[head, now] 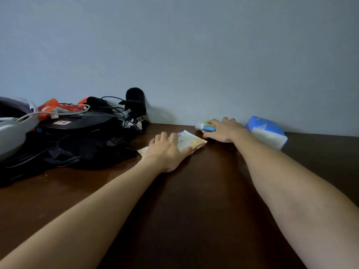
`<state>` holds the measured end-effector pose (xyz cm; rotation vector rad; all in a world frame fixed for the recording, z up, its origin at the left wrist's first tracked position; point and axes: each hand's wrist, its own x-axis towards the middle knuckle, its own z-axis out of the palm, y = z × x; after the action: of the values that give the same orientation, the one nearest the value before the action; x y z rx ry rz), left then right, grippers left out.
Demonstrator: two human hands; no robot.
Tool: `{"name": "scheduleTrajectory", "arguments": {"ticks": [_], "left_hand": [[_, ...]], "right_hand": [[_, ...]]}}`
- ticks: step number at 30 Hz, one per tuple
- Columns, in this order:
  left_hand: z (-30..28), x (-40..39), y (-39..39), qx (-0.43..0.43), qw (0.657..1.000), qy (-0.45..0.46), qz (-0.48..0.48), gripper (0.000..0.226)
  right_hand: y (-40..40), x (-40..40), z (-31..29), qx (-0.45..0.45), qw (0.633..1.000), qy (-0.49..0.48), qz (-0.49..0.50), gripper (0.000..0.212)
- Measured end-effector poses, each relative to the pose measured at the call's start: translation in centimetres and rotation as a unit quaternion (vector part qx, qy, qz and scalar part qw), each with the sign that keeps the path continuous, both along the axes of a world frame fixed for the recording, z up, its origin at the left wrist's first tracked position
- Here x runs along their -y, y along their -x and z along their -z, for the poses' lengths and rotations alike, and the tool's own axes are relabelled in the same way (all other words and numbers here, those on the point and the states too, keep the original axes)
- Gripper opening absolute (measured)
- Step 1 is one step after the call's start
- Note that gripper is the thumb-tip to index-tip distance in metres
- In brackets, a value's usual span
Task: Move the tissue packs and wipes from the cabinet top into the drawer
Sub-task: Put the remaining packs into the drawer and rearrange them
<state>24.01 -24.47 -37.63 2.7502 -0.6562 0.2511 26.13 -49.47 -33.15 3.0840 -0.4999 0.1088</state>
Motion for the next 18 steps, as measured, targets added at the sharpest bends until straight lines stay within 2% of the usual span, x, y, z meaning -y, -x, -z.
{"name": "scheduleTrajectory", "arguments": {"ticks": [6, 11, 13, 15, 16, 18], "left_hand": [[-1.0, -1.8, 5.0, 0.021, 1.0, 0.013, -0.015, 0.083], [-1.5, -6.1, 14.1, -0.021, 0.996, 0.09, 0.003, 0.099], [-1.8, -8.4, 18.2, -0.034, 0.988, 0.151, -0.026, 0.095], [-2.2, -10.5, 22.2, -0.052, 0.965, 0.246, -0.068, 0.09], [-2.5, -11.4, 24.2, -0.061, 0.95, 0.294, -0.08, 0.088], [-2.7, -13.1, 28.3, -0.071, 0.927, 0.362, -0.069, 0.086]], "right_hand": [[10.6, -4.0, -0.6, 0.016, 0.998, -0.031, -0.052, 0.079], [21.4, -9.3, -1.0, 0.182, 0.971, -0.025, -0.154, 0.027], [25.2, -11.6, -1.7, 0.264, 0.946, -0.041, -0.183, 0.028], [29.1, -14.1, -2.4, 0.365, 0.909, -0.134, -0.154, 0.021], [31.0, -15.4, -2.8, 0.415, 0.876, -0.211, -0.125, 0.014], [34.8, -17.9, -3.0, 0.49, 0.797, -0.344, -0.078, 0.017]]}}
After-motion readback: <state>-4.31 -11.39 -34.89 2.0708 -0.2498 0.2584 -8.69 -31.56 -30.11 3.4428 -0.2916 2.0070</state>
